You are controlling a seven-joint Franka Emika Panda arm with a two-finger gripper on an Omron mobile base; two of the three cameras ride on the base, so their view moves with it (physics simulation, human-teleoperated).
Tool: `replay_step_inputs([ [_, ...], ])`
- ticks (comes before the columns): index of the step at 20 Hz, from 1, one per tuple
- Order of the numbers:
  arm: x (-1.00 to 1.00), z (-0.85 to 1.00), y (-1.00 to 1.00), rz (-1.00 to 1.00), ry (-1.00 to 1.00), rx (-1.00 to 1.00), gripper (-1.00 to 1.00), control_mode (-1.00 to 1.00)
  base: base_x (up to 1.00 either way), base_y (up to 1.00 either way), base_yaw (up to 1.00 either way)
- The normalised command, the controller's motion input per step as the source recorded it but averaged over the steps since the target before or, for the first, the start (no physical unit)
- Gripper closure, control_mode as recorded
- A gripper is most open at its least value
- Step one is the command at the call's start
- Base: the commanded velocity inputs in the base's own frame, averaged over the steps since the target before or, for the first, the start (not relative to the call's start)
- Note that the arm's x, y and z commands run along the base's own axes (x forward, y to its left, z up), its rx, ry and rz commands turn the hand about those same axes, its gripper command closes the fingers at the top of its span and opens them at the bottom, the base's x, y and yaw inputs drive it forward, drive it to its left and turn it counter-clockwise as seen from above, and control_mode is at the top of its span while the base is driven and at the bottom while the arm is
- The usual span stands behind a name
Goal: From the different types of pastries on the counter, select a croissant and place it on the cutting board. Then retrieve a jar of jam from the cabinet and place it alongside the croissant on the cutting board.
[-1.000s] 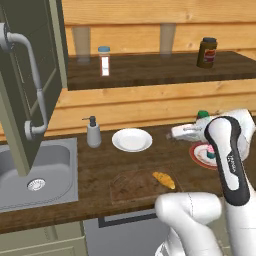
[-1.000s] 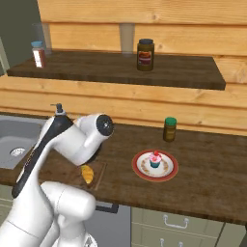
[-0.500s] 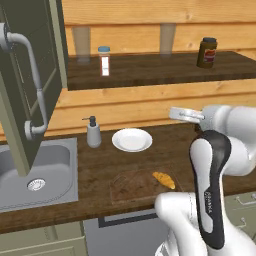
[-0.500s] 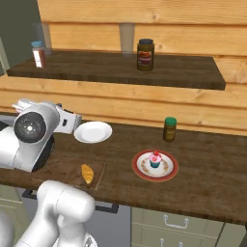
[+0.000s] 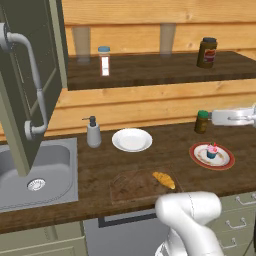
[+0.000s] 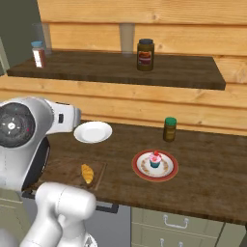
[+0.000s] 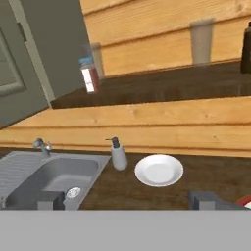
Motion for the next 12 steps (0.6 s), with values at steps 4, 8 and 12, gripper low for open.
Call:
replay_step_inputs([
  [4,-1.00,0.08,-0.06,0.29,0.12,-0.27,-1.00,-1.00,0.00,0.00,0.00],
  [8,-1.00,0.00,0.02,-0.04,0.00,-0.03,-1.00,-1.00,0.00,0.00,0.00],
  [12,-0.86,0.00,0.02,-0.37,-0.16,0.00,-1.00,-1.00,0.00,0.00,0.00],
])
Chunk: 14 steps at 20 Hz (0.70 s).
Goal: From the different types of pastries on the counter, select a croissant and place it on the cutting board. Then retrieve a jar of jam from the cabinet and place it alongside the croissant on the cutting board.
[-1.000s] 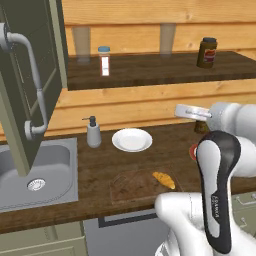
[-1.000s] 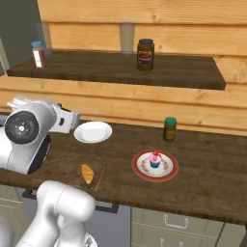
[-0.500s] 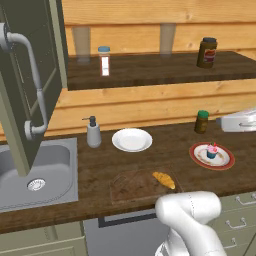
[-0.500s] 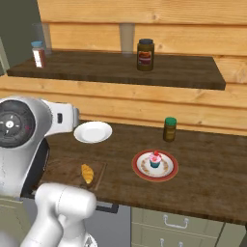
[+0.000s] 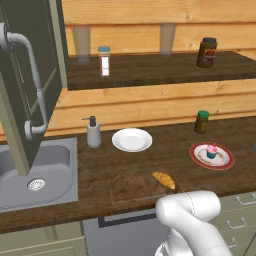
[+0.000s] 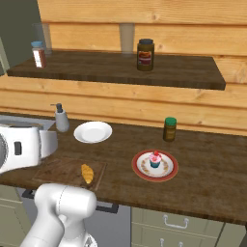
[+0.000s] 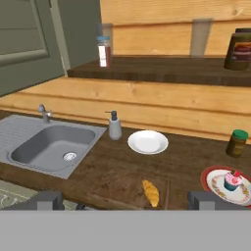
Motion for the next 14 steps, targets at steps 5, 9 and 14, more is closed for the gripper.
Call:
replay_step_inputs([
  [5,-0.33,0.00,0.12,-0.22,-0.14,-0.01,-1.00,-1.00,0.00,0.00,0.00],
  [9,0.00,0.00,0.00,0.00,0.00,0.00,-1.00,-1.00,0.00,0.00,0.00],
  [14,0.00,0.00,0.00,0.00,0.00,0.00,-1.00,-1.00,0.00,0.00,0.00],
])
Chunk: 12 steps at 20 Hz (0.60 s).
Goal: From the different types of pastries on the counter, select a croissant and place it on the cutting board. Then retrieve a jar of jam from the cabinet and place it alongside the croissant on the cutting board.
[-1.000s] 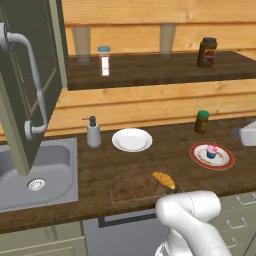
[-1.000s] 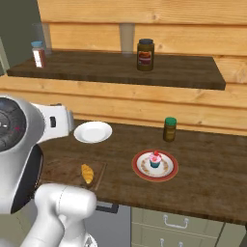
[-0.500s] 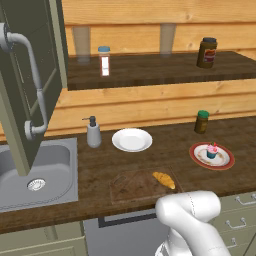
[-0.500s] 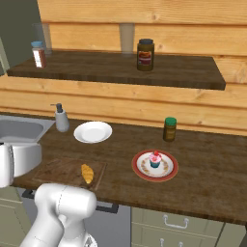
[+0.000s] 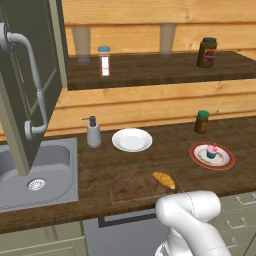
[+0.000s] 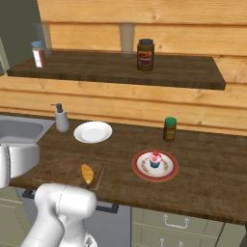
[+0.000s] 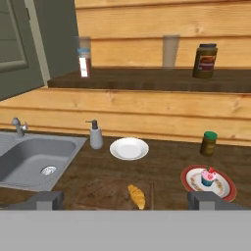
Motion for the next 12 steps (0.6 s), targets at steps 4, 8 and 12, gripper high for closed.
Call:
replay_step_inputs([
  [4,0.00,0.00,0.00,0.00,0.00,0.00,-1.00,-1.00,0.00,0.00,0.00],
  [8,0.00,0.00,0.00,0.00,0.00,0.00,-1.00,-1.00,0.00,0.00,0.00],
  [12,0.00,0.00,0.00,0.00,0.00,0.00,-1.00,-1.00,0.00,0.00,0.00],
])
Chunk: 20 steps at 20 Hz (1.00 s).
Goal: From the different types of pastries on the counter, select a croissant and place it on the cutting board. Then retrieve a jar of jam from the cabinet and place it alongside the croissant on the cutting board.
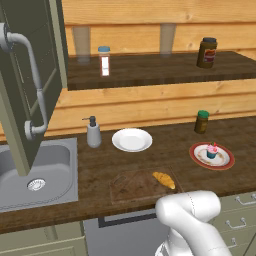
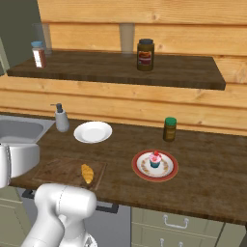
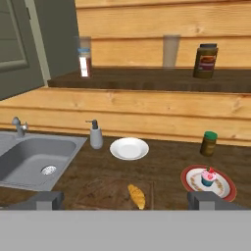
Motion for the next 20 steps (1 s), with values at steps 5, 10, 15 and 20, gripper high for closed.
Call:
replay_step_inputs([
  [5,0.00,0.00,0.00,0.00,0.00,0.00,-1.00,-1.00,0.00,0.00,0.00],
  [10,0.00,0.00,0.00,0.00,0.00,0.00,-1.00,-1.00,0.00,0.00,0.00],
  [15,0.00,0.00,0.00,0.00,0.00,0.00,-1.00,1.00,0.00,0.00,0.00],
  [20,0.00,0.00,0.00,0.00,0.00,0.00,-1.00,1.00,-0.96,0.44,0.00],
])
